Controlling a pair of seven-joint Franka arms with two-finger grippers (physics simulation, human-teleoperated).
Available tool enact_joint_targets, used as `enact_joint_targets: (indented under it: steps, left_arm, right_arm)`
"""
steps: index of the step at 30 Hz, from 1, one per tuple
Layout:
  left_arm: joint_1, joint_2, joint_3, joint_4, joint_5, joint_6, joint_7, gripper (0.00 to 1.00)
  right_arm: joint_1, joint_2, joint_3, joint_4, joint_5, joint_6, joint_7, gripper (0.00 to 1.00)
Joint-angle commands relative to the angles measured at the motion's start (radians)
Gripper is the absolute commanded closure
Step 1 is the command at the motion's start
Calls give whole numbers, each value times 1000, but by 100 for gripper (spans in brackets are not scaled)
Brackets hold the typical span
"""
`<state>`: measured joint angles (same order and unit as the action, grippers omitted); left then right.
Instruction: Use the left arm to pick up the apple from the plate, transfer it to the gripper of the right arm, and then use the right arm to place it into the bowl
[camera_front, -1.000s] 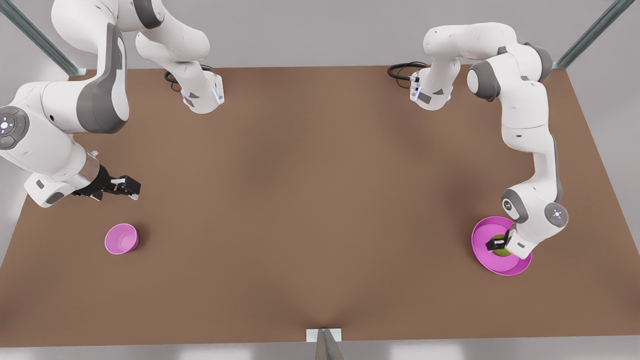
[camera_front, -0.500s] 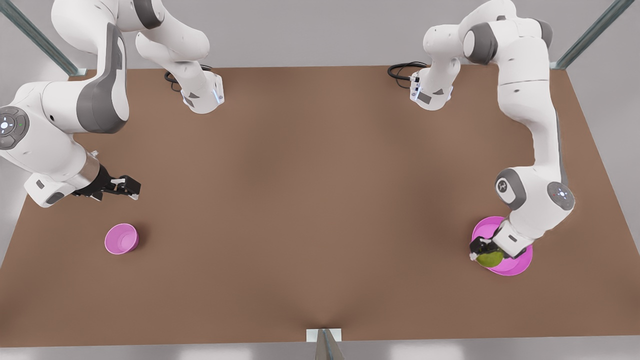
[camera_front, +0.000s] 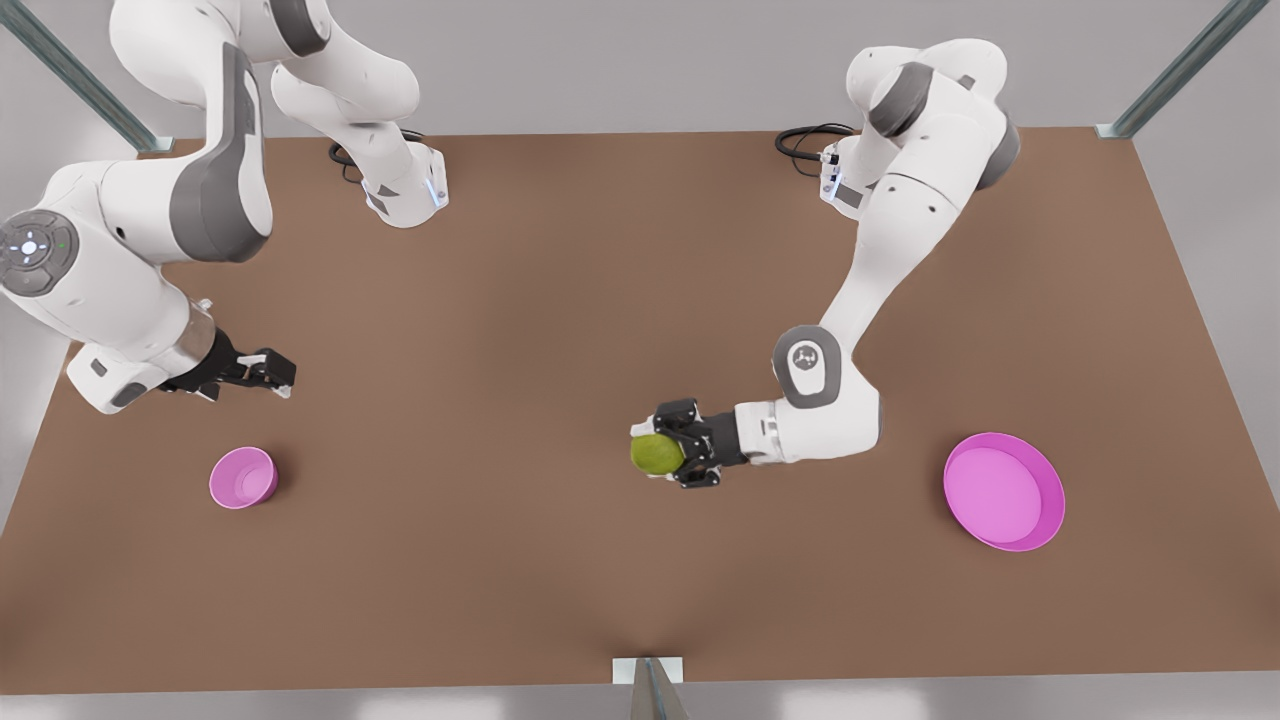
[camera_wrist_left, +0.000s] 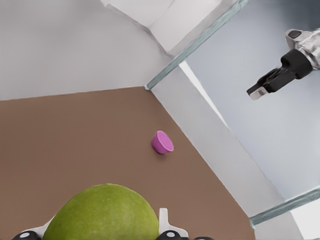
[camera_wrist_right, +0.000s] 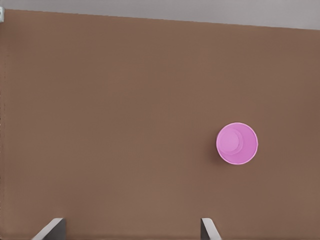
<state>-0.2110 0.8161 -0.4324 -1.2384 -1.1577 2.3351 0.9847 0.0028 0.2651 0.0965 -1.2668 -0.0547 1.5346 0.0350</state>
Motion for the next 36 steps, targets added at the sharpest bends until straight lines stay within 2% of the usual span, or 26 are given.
enact_joint_targets:
  steps: [1, 2, 4, 6, 8, 11, 17, 19, 21, 24, 31, 36]
  left_arm:
    - [-39, 61, -6, 77, -119, 98, 1267, 22]
    - [-67, 100, -23, 117, -119, 147, 1348, 22]
    - [-116, 169, -28, 212, -117, 185, 1362, 22]
    - [-145, 222, -43, 278, -119, 213, 1382, 22]
    - [-148, 230, -74, 287, -125, 224, 1427, 21]
    - [-145, 242, -112, 289, -205, 225, 1528, 21]
    - [-159, 258, -118, 284, -264, 225, 1528, 19]
    - [-159, 259, -121, 284, -269, 225, 1528, 19]
    - [-159, 259, -124, 284, -270, 225, 1528, 19]
    - [-160, 261, -124, 284, -290, 225, 1528, 19]
    - [-166, 259, -140, 284, -295, 225, 1528, 19]
    - [-168, 261, -140, 284, -297, 225, 1528, 18]
  right_arm:
    - [0, -1, 34, 1, 12, 1, 120, 0]
    - [-9, 3, 26, 1, 160, 2, 149, 0]
    - [-21, 31, 23, 3, 280, 50, 149, 0]
    - [-66, 112, 22, 1, 516, 142, 135, 0]
    - [-75, 187, 23, 3, 682, 252, 91, 0]
    - [-102, 301, 25, 3, 993, 291, -92, 0]
    - [-89, 408, 37, -37, 1317, 320, -380, 0]
    - [-87, 439, 80, -37, 1398, 311, -403, 0]
    - [-95, 436, 118, -80, 1398, 280, -449, 0]
    - [-95, 442, 120, -94, 1395, 203, -492, 0]
    - [-63, 591, 169, 33, 1401, 209, -575, 0]
    - [-52, 591, 200, 14, 1405, 202, -633, 0]
